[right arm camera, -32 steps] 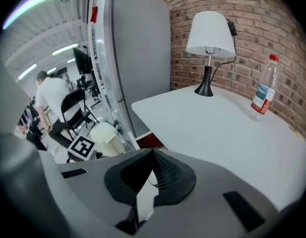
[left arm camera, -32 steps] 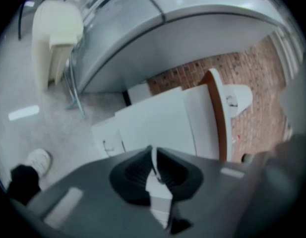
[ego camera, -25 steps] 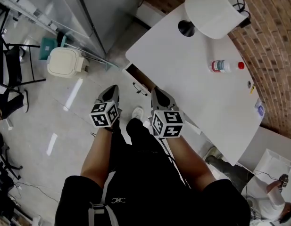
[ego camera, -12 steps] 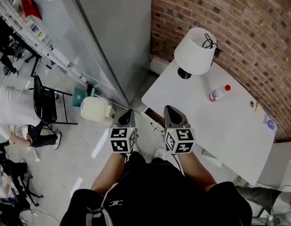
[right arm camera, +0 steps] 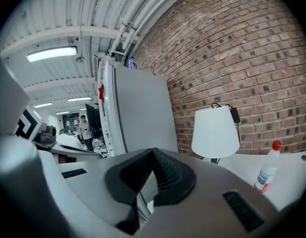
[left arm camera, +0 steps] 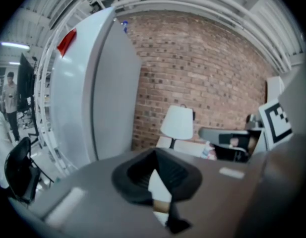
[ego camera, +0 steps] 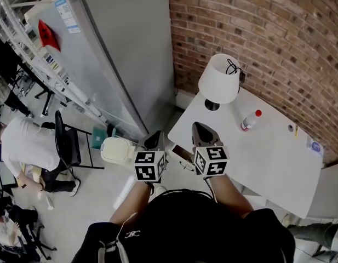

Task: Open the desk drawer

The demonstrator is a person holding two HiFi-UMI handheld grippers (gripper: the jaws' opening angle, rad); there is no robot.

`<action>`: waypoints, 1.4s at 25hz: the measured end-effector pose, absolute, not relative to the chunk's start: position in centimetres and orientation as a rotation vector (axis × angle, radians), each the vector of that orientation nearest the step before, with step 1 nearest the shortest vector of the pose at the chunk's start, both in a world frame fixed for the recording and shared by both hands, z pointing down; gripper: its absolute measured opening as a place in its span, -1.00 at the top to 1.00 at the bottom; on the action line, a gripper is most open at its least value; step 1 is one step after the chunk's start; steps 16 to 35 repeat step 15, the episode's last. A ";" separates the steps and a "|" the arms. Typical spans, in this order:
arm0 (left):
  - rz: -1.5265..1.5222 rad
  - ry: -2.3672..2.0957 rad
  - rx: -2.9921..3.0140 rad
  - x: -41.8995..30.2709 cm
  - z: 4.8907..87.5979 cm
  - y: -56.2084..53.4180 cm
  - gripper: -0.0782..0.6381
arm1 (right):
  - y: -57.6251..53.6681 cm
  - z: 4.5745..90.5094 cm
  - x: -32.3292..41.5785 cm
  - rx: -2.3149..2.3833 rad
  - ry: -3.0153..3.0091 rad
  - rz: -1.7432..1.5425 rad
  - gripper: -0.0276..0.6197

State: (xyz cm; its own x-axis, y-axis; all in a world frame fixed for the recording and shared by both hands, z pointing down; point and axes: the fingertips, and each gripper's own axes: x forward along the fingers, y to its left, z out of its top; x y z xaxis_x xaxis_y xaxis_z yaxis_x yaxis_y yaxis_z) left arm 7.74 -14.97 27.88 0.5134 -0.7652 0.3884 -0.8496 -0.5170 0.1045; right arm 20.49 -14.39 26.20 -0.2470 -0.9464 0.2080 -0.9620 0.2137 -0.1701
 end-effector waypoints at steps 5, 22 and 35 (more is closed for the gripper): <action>0.432 -1.319 2.474 8.0 28.0 -15.4 0.79 | -14.6 26.4 20.5 1.890 -2.387 0.422 0.92; 0.426 -1.252 2.452 8.1 29.3 -15.8 0.79 | -14.7 27.2 19.9 1.861 -2.357 0.405 0.92; 0.426 -1.252 2.452 8.1 29.3 -15.8 0.79 | -14.7 27.2 19.9 1.861 -2.357 0.405 0.92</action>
